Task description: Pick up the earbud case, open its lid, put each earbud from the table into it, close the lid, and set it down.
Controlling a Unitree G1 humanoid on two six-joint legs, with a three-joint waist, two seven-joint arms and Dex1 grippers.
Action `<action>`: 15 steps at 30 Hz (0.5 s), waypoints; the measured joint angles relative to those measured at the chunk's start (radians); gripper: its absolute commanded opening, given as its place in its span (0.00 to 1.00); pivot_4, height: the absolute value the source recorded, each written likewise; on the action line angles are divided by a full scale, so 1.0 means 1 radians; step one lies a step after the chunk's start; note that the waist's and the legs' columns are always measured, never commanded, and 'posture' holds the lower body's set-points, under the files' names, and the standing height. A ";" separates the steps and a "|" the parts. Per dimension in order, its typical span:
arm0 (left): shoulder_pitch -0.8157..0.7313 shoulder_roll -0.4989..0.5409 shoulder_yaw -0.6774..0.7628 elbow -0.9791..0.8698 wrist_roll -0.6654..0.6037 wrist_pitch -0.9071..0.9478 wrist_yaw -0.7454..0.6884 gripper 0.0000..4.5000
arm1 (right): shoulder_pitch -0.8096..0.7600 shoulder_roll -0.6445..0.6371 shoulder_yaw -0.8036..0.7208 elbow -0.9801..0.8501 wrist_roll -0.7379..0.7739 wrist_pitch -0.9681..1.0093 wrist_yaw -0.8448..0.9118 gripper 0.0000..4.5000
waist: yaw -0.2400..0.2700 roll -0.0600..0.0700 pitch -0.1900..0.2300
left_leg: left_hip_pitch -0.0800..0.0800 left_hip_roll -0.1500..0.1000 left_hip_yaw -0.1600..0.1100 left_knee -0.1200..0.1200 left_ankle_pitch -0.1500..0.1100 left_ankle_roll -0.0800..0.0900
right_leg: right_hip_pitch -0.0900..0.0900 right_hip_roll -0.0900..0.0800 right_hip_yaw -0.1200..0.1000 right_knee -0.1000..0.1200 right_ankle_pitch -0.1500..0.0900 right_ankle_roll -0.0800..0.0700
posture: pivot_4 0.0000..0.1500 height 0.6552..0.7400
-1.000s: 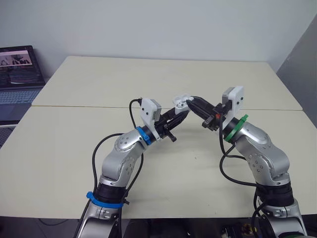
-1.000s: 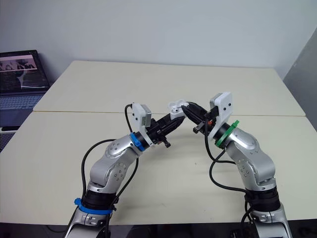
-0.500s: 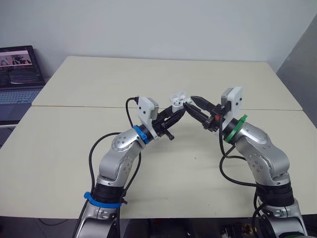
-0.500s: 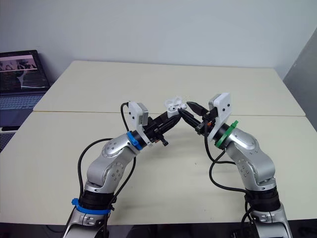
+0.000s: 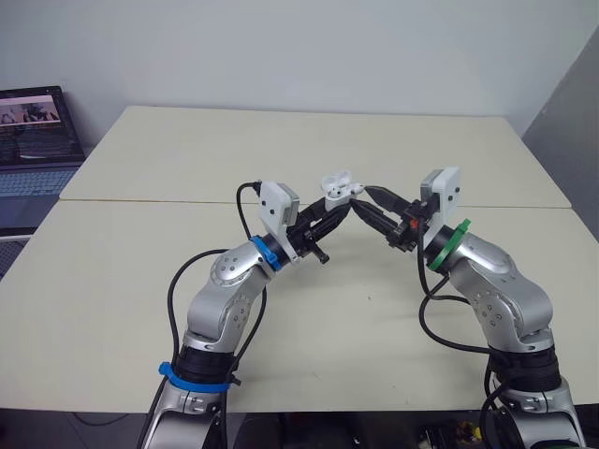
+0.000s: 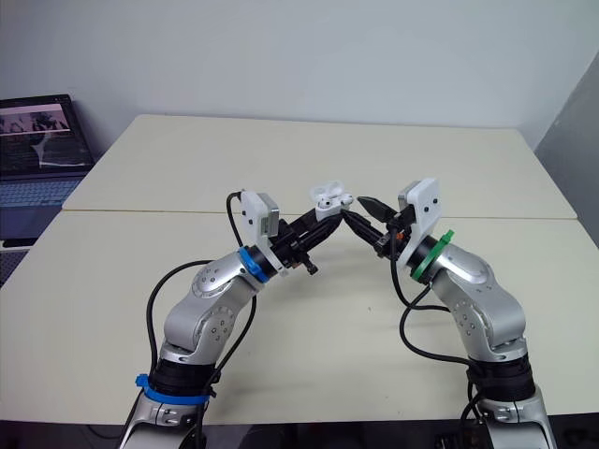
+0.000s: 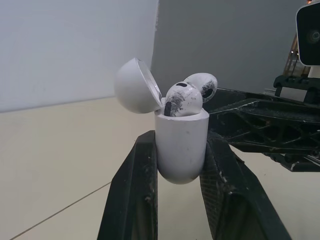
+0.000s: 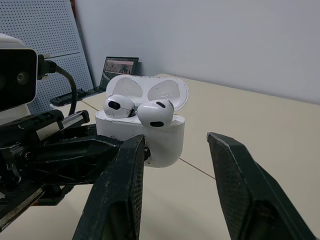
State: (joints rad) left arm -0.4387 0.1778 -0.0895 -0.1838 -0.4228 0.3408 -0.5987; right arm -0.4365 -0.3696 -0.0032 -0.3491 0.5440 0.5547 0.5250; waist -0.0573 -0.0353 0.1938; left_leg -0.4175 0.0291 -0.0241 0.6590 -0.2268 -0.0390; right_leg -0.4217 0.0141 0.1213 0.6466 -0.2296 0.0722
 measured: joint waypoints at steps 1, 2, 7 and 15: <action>0.000 0.002 0.000 0.000 0.000 0.000 0.000 0.17 | 0.001 -0.002 -0.001 0.000 0.004 0.002 0.002 0.45 | 0.000 0.000 0.000 | 0.000 0.000 0.000 0.000 0.000 0.000 | 0.000 0.000 0.000 0.000 0.000 0.000 | 1.00 1.00; 0.000 0.003 0.000 0.000 0.000 0.000 0.000 0.17 | 0.002 -0.004 -0.003 0.000 0.008 0.003 0.005 0.45 | 0.000 0.000 0.000 | 0.000 0.000 0.000 0.000 0.000 0.000 | 0.000 0.000 0.000 0.000 0.000 0.000 | 1.00 1.00; 0.000 0.003 0.000 0.000 0.001 -0.002 0.003 0.17 | 0.021 -0.028 -0.016 -0.004 0.029 0.023 0.016 0.45 | 0.000 0.000 0.000 | 0.000 0.000 0.000 0.000 0.000 0.000 | 0.000 0.000 0.000 0.000 0.000 0.000 | 1.00 1.00; 0.000 0.004 0.000 0.000 0.001 -0.004 0.009 0.17 | 0.024 -0.042 -0.036 -0.046 0.065 0.048 0.013 0.45 | 0.000 0.000 0.000 | 0.000 0.000 0.000 0.000 0.000 0.000 | 0.000 0.000 0.000 0.000 0.000 0.000 | 1.00 1.00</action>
State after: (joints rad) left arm -0.4388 0.1814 -0.0891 -0.1840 -0.4223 0.3364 -0.5901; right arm -0.4126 -0.4116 -0.0390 -0.3947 0.6088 0.6025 0.5381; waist -0.0572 -0.0353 0.1938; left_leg -0.4174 0.0291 -0.0240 0.6590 -0.2268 -0.0389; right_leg -0.4215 0.0141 0.1215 0.6467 -0.2296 0.0722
